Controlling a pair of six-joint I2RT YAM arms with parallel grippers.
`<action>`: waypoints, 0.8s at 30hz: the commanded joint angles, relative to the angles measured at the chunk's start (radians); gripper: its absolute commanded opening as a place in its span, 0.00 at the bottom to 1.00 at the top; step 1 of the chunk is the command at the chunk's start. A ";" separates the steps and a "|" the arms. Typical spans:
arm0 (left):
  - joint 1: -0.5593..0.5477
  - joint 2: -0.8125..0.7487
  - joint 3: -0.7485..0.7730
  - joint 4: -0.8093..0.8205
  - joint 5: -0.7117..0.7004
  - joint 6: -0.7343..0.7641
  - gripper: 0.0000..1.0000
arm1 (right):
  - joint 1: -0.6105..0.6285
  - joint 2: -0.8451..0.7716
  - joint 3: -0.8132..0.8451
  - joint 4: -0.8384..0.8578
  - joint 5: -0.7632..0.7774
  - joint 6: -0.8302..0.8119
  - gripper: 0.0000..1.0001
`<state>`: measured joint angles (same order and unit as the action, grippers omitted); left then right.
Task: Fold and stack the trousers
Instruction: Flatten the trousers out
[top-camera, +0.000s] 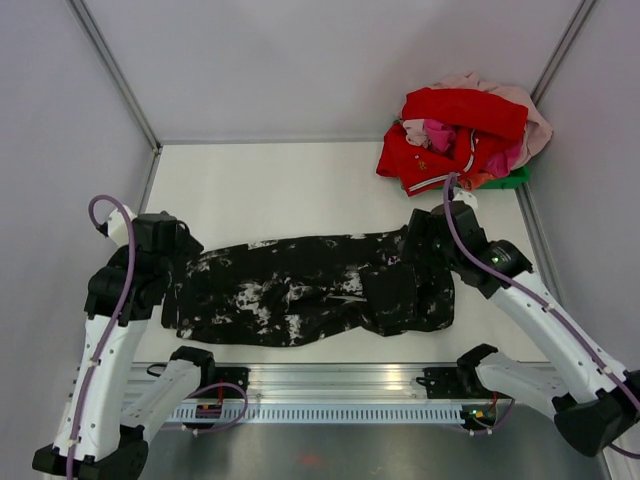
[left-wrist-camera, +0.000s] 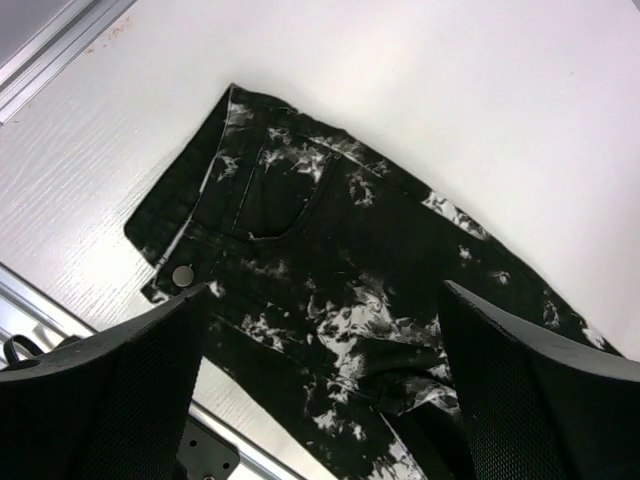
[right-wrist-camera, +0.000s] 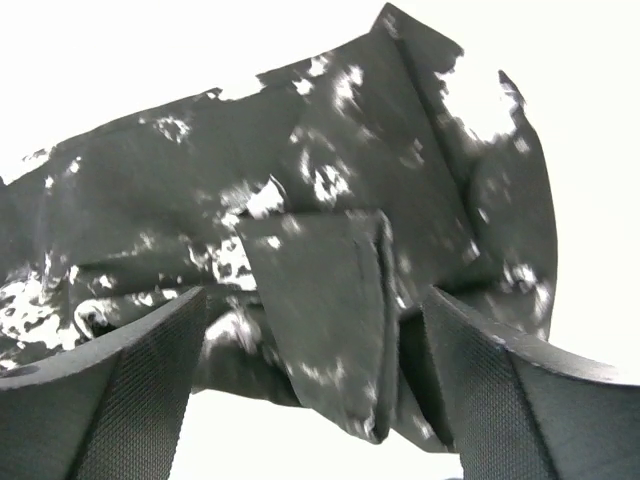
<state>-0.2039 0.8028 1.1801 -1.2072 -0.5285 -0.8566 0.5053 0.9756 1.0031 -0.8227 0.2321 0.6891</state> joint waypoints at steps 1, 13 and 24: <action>0.004 0.056 0.053 0.012 0.021 0.024 1.00 | -0.002 0.075 0.017 0.071 -0.028 -0.060 0.92; 0.122 0.226 -0.184 0.244 0.243 -0.006 1.00 | 0.134 0.296 0.063 0.125 -0.064 -0.270 0.80; 0.202 0.185 -0.278 0.275 0.291 0.039 1.00 | 0.180 0.471 0.022 0.068 0.177 -0.249 0.94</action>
<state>-0.0063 1.0195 0.8925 -0.9764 -0.2584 -0.8536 0.6891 1.4036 1.0187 -0.6914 0.2653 0.4465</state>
